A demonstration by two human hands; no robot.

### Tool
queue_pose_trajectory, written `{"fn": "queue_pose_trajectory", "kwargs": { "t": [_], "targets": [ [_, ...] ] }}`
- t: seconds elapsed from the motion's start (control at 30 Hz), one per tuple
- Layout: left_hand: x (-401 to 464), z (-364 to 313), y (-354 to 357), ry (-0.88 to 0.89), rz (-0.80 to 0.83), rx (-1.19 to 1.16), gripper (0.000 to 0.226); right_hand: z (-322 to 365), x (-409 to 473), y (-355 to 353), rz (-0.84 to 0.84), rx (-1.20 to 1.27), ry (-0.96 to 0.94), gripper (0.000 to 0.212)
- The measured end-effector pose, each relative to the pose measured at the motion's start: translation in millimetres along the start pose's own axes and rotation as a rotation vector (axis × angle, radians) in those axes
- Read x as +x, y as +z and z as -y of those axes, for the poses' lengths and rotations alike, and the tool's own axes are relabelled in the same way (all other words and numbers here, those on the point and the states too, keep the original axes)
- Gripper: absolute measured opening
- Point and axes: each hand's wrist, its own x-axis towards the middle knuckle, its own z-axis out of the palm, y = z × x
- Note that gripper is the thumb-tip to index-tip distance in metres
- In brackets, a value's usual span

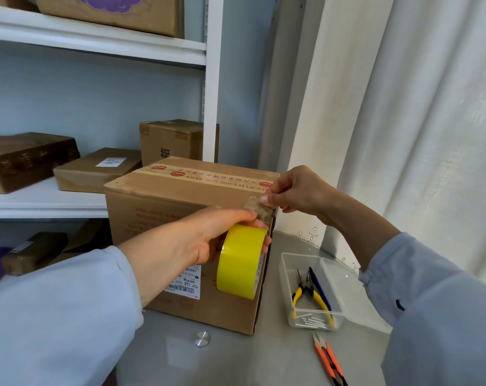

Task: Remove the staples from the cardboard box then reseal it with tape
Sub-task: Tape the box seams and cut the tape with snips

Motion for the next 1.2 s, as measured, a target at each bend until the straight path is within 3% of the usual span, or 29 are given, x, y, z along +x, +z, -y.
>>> {"fn": "queue_pose_trajectory", "kwargs": {
  "t": [0.43, 0.6, 0.77, 0.97, 1.2],
  "targets": [
    [3.7, 6.4, 0.4, 0.018, -0.007, -0.015, 0.025, 1.1, 1.7, 3.8, 0.001, -0.152, -0.06, 0.015],
    [5.8, 8.5, -2.1, 0.022, -0.004, -0.019, 0.025, -4.1, -0.4, 4.3, 0.005, -0.041, 0.037, 0.025],
    [7.2, 8.4, -0.4, 0.037, -0.007, -0.014, 0.025, -11.7, -11.6, 12.1, 0.013, 0.241, 0.163, 0.012],
    [5.8, 8.5, -0.9, 0.041, -0.004, -0.015, 0.025, -9.5, -3.1, 17.6, -0.04, -0.017, 0.086, 0.038],
    [8.0, 9.8, -1.3, 0.047, -0.011, -0.033, 0.024, -12.5, 16.0, 24.0, -0.106, -0.173, 0.137, 0.034]
  ]
}}
